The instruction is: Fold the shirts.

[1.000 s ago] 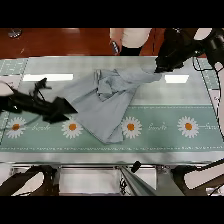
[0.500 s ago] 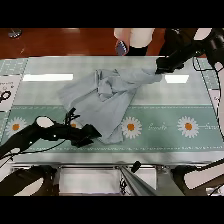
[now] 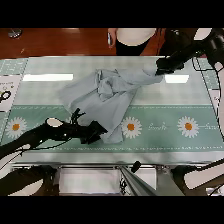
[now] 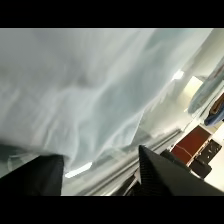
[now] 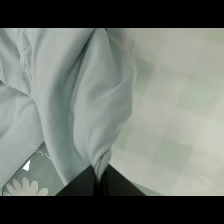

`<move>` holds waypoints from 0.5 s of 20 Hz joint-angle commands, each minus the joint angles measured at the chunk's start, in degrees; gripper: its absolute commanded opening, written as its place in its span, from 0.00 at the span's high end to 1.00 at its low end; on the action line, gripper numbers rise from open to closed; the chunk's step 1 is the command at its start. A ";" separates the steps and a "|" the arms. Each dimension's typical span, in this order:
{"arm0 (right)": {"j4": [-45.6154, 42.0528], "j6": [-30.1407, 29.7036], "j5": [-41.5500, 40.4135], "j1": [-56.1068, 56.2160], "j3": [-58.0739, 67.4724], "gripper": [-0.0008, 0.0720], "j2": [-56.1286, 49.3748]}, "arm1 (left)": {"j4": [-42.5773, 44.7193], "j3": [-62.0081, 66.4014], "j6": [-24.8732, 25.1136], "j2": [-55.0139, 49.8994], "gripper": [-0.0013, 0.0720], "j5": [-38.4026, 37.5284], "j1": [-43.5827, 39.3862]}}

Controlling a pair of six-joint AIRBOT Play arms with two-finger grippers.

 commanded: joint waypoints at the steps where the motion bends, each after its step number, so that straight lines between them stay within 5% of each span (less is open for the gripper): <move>1: 0.07 -0.09 0.31 0.02 0.02 0.96 0.00 | -4.46 3.17 0.74 -2.29 0.39 5.60 -1.55; 4: 0.02 -0.11 0.63 0.02 0.02 0.96 0.00 | -5.75 6.78 0.50 -4.20 0.61 7.37 -1.55; 6: 0.02 -0.13 0.68 0.00 0.02 0.96 0.00 | -5.73 8.17 0.66 -5.46 0.92 7.30 -1.55; 10: 0.00 -0.13 1.18 -0.02 0.02 0.96 0.00 | -5.70 10.16 9.53 -1.88 0.95 1.55 -1.22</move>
